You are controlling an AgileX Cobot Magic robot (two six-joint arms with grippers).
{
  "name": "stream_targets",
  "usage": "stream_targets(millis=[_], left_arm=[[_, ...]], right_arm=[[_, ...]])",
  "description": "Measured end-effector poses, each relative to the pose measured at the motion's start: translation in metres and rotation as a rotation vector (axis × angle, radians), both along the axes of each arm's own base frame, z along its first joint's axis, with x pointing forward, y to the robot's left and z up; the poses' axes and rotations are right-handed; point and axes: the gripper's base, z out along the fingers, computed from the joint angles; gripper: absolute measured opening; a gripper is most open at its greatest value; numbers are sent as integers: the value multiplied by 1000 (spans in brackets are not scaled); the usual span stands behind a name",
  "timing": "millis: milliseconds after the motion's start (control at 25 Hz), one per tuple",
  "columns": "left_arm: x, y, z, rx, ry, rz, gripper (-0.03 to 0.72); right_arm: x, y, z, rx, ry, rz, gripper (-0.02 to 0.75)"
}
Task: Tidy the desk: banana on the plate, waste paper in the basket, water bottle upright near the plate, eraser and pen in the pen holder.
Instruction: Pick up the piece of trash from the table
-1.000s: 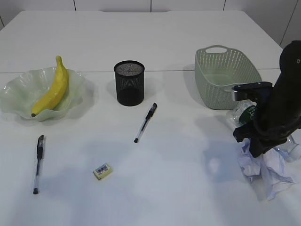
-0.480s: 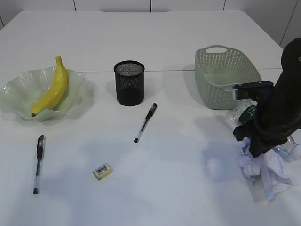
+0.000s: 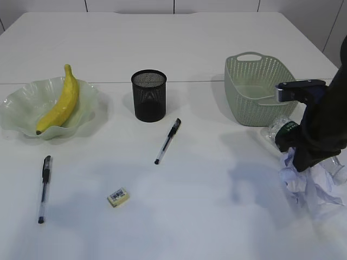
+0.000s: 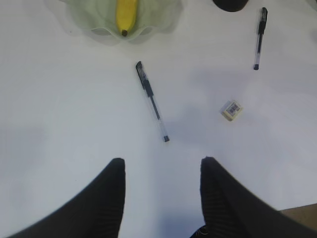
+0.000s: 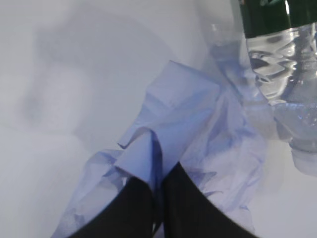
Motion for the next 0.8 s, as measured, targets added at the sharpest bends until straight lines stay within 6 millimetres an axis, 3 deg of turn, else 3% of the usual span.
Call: stream_targets(millis=[400,800], left_arm=[[0,0,0,0,-2,0,346],[0,0,0,0,-2,0,344]], right_arm=[[-8,-1,47,20,-132,3,0],[26,3,108,56,-377,-20,0]])
